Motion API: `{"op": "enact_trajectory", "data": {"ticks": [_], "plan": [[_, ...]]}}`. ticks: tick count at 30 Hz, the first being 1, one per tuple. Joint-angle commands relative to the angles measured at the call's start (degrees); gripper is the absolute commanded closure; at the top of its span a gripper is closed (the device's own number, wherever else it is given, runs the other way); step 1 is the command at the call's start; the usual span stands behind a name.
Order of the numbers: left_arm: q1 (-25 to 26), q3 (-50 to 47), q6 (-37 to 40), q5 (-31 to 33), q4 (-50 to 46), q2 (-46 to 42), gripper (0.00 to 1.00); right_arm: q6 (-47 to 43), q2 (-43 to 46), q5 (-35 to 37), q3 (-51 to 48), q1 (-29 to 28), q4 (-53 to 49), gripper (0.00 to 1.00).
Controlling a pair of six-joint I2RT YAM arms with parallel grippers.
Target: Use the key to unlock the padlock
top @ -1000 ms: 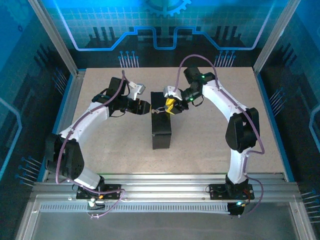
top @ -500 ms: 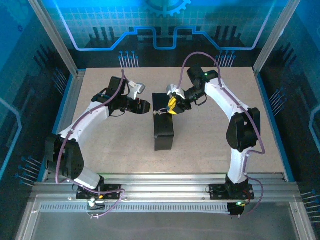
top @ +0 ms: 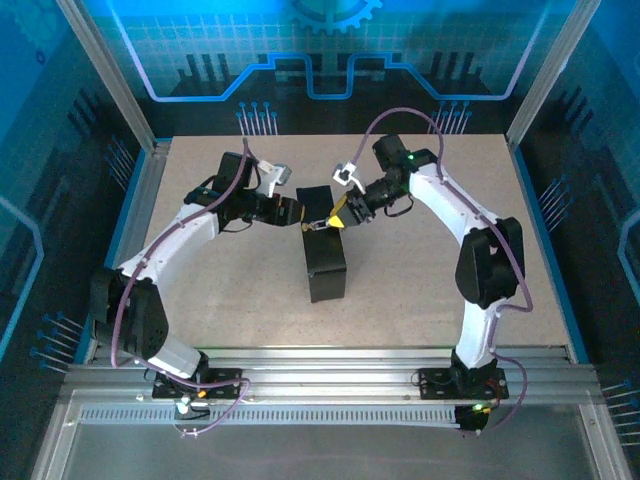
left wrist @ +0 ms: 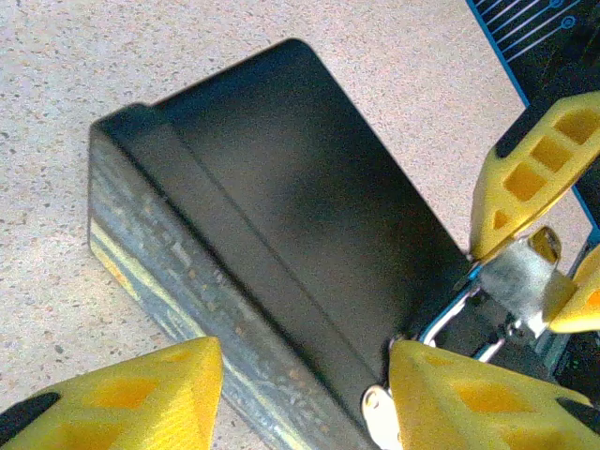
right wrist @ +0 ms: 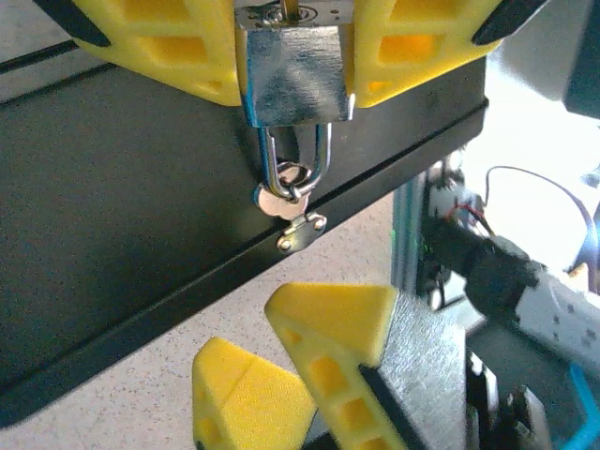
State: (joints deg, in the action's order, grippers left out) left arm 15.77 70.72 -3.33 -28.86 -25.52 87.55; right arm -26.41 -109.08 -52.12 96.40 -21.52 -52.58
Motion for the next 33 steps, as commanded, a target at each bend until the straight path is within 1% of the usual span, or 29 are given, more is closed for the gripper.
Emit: {"op": "enact_trajectory", "data": {"ticks": [1, 3, 5, 10, 14, 20, 23, 26, 33], "plan": [[0.88, -0.05, -1.85, -1.7, 0.71, 1.45, 0.49, 16.4, 3.85, -0.58, -2.46, -0.76, 8.15, 0.97], [0.9, -0.09, -2.67, -1.34, 0.97, 1.57, 0.49, 22.99, 4.03, -0.01, -3.59, -0.38, 10.28, 0.98], [1.02, -0.32, -3.32, -0.9, 1.17, 1.67, 0.49, 28.92, 4.38, -0.89, -5.02, -0.03, 12.94, 0.99], [1.01, -1.02, -4.14, 0.34, 1.37, 0.85, 0.49, 39.77, 6.12, -1.47, -8.24, 0.68, 18.64, 0.99], [1.02, -1.41, -4.91, 1.09, 1.38, 0.18, 0.49, 46.25, 6.41, -1.19, -8.59, 0.69, 18.42, 0.99], [1.01, -1.9, -6.61, 3.26, 1.67, -0.38, 0.49, 61.03, 6.49, -0.46, -10.41, 0.17, 21.14, 1.0], [1.02, -1.89, -7.98, 2.92, 1.89, -0.07, 0.49, 67.76, 6.84, 0.25, -11.3, -0.27, 22.23, 1.0], [1.02, -1.97, -8.91, 2.52, 2.21, 0.0, 0.49, 72.54, 6.83, 0.52, -11.29, -0.78, 22.02, 1.0], [1.54, -1.99, -9.63, 1.62, 2.31, -0.09, 0.49, 84.41, 6.43, -0.8, -10.57, -1.92, 23.62, 1.0]]}}
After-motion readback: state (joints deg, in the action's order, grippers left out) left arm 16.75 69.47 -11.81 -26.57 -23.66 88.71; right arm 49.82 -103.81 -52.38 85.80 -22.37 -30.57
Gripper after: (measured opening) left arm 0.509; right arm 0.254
